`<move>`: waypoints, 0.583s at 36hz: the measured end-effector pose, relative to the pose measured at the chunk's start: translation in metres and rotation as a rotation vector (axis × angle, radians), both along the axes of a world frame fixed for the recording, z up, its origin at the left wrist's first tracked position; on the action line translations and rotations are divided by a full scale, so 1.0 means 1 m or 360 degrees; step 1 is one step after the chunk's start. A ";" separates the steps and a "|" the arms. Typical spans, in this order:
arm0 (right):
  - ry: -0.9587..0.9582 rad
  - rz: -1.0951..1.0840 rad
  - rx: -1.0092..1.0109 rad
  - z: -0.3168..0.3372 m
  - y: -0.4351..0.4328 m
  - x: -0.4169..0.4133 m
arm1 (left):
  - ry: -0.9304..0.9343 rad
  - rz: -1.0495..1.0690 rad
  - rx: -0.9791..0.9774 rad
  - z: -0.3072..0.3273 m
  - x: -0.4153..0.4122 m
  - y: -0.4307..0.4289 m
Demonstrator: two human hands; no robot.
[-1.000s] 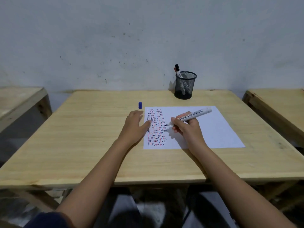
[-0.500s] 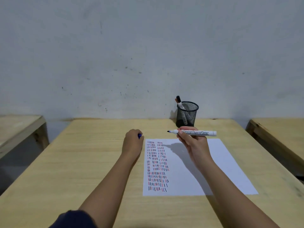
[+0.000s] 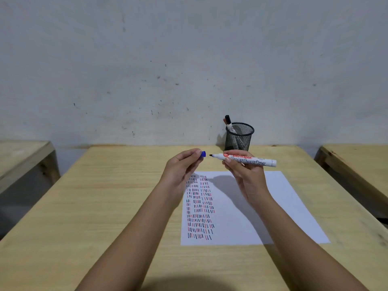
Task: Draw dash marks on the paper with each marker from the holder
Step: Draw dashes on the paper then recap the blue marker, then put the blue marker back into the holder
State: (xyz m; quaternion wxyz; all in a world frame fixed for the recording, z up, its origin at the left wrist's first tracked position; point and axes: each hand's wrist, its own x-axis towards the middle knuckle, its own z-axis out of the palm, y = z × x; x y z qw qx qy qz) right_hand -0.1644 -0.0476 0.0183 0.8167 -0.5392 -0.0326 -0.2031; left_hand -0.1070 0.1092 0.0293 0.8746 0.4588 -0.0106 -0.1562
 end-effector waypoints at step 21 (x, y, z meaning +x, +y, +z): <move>0.0032 0.0020 -0.0181 0.005 -0.001 -0.013 | -0.0290 -0.0205 0.0321 0.014 -0.020 -0.010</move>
